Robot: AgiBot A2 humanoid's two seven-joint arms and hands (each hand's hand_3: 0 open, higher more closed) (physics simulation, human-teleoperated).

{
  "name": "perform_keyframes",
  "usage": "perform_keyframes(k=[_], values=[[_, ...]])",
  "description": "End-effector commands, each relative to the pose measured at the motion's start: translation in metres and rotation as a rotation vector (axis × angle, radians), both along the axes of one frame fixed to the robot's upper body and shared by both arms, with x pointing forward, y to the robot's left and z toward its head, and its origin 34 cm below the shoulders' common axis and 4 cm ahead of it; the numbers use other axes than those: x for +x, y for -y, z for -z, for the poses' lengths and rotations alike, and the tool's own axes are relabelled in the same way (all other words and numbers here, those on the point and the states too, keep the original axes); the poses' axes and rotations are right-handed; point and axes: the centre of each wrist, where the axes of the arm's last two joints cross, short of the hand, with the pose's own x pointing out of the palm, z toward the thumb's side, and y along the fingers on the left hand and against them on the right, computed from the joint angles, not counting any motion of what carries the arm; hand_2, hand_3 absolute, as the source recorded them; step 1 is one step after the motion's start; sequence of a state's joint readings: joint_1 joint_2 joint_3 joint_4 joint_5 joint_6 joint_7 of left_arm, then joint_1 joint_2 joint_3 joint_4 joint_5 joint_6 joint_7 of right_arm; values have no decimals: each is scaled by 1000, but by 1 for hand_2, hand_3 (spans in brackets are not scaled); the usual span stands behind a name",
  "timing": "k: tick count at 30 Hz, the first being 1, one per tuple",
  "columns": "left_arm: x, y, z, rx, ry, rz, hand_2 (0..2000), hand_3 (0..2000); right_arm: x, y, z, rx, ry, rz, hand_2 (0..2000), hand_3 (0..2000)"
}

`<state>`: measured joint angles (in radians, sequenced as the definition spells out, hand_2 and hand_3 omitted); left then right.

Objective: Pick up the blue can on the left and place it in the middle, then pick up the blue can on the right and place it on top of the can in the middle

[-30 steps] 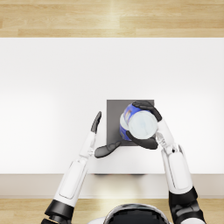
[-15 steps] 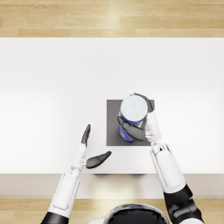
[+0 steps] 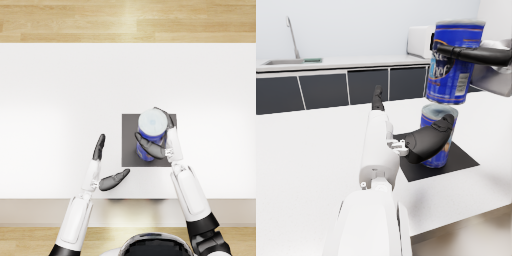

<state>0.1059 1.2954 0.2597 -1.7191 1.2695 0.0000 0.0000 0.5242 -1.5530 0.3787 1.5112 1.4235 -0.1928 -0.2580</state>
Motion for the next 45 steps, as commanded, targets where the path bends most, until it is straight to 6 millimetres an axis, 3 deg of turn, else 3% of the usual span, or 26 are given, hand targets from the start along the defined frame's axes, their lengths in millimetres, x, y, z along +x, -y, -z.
perform_keyframes(k=[1,3,7,10,11,12,21,28,29,30,34,38,41,45], values=[[1,-2,-7,-11,24,-11,0,0,4,1,-2,18,-6,33,0,540],[1,-4,-10,-18,36,-21,0,0,3,1,0,29,-16,59,0,0],[0,-4,-17,-33,62,-25,0,0,0,0,-3,48,-10,76,0,0],[1,-3,-18,-42,66,-27,0,0,-6,-2,-18,64,41,68,0,0],[2,-2,-18,-45,65,-27,0,0,-6,3,-21,-383,199,-56,0,0],[2,-2,-19,-48,69,-28,0,0,-7,-1,-28,-16,101,43,0,0],[2,1,-20,-68,72,-33,0,0,-12,3,-56,52,181,55,0,0],[-4,6,-41,-102,153,-17,0,0,-30,9,-95,157,319,58,0,0],[-5,6,-48,-111,181,-16,0,0,-31,18,-98,-538,541,-80,0,0],[-6,6,-56,-121,209,-17,0,0,-35,14,-107,44,411,35,0,0],[-3,-5,-90,-174,346,-74,0,0,-36,34,-121,74,458,100,0,0],[7,-40,-118,-173,457,-203,0,0,-38,59,-121,46,485,98,0,0],[13,-62,-127,-161,488,-279,0,0,-40,76,-122,22,592,70,0,0],[13,-74,-125,-172,483,-331,0,0,-42,95,-117,37,715,96,0,0]])
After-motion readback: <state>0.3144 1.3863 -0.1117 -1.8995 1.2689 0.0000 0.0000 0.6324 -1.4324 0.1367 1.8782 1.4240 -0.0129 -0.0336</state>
